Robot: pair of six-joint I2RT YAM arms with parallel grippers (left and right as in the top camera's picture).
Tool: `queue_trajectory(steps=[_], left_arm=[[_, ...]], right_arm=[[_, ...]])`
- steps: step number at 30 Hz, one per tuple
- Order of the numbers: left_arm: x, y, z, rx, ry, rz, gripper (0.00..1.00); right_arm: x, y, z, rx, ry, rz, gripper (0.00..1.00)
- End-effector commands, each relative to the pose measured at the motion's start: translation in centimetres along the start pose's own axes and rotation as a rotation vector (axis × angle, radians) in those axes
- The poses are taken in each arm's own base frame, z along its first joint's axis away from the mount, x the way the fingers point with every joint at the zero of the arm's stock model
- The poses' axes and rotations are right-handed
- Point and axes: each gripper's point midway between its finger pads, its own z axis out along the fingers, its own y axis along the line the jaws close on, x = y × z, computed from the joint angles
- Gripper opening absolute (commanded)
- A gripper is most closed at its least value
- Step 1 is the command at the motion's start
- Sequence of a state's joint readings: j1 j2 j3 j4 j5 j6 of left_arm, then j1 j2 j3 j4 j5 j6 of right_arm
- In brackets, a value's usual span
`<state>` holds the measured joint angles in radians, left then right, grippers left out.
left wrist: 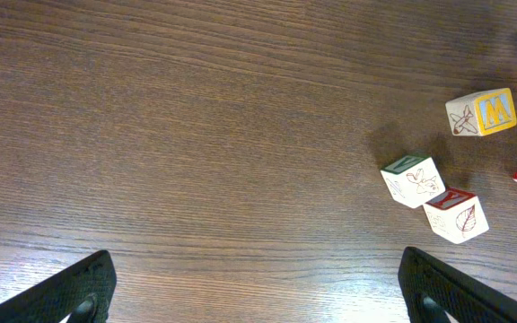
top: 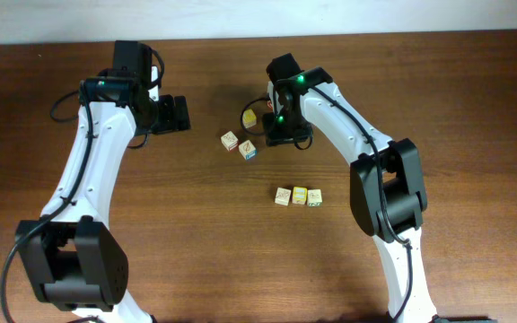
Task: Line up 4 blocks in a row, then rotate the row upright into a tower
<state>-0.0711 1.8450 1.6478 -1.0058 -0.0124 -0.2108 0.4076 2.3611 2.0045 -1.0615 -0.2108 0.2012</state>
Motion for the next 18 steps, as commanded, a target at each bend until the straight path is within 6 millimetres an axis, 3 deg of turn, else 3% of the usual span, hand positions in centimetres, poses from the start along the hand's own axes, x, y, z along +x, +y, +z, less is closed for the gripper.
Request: queue_trajectory(steps=[1,3,5,9,13,18], left_arm=[[-0.6,0.0,-0.2,-0.004,-0.015,-0.014,0.99],[-0.6,0.1,-0.2,-0.004,-0.015,-0.014,0.99],[-0.6,0.0,-0.2,-0.004,-0.015,-0.014,0.99],[-0.6,0.0,-0.2,-0.004,-0.015,-0.014,0.99],[-0.6,0.1,-0.2,-0.004,-0.015,-0.014,0.99],[-0.6,0.0,-0.2,-0.004,-0.015,-0.014,0.99]], right_arm=[[-0.8,-2.4,0.1,0.151,-0.026,-0.081,0.45],[-2.0,-2.6,-0.9,0.191,-0.054,-0.270,0.52],[-3.3,-2.1,-1.5,0.199,-0.083,-0.507,0.68],[-4.3,-0.8,-1.3,0.136,-0.129,-0.568,0.77],[-3.6,-0.6,0.8,0.084,-0.095,-0.573,0.75],[-3.4,-0.7,1.9,0.072,-0.080,-0.553,0.53]])
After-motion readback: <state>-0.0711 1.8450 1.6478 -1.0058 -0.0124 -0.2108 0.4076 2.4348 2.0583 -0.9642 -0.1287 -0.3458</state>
